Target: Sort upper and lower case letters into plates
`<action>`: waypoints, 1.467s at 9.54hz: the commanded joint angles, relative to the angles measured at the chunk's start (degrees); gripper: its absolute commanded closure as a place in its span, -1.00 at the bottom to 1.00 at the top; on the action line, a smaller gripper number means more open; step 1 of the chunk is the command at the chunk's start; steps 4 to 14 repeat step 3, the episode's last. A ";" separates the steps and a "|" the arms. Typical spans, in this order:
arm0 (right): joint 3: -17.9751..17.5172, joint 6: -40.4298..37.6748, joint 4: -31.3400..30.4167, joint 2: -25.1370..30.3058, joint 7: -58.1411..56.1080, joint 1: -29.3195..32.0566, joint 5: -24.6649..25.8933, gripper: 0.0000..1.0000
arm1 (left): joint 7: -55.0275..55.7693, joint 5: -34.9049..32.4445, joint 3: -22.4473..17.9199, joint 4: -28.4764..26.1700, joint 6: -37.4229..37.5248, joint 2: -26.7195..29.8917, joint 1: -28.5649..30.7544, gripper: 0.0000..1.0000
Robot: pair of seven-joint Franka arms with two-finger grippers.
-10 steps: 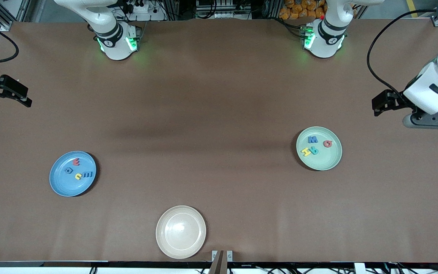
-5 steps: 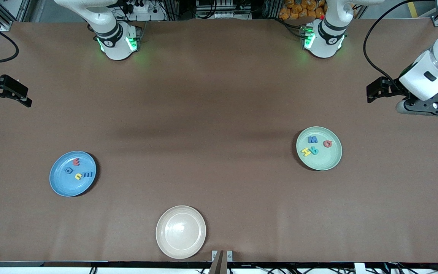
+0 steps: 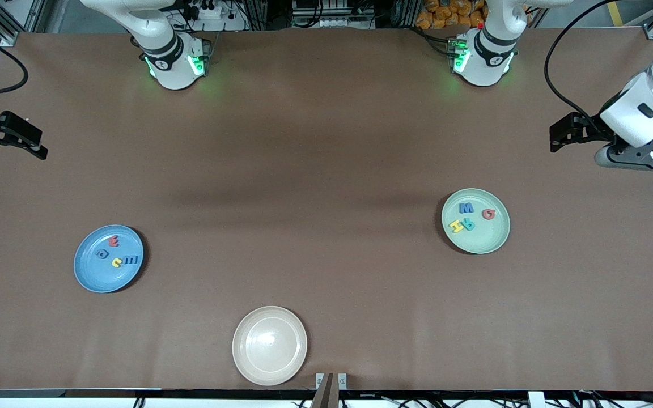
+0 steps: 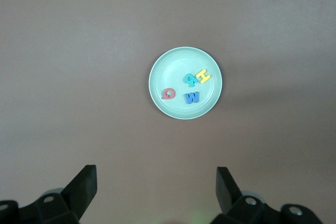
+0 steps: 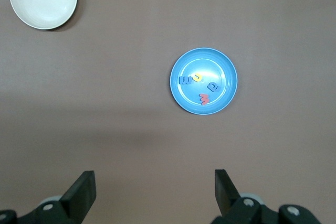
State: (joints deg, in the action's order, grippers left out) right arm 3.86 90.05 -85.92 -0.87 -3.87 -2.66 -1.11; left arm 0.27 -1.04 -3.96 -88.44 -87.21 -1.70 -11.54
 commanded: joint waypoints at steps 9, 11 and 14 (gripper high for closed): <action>0.71 -1.02 1.37 -0.36 -0.35 -0.59 -0.39 -1.00 | -1.59 1.31 0.53 -0.95 -0.24 1.88 1.60 -1.00; 0.71 -1.02 1.37 -0.36 -0.35 -0.59 -0.39 -1.00 | -1.59 1.31 0.53 -0.95 -0.24 1.88 1.60 -1.00; 0.71 -1.02 1.37 -0.36 -0.35 -0.59 -0.39 -1.00 | -1.59 1.31 0.53 -0.95 -0.24 1.88 1.60 -1.00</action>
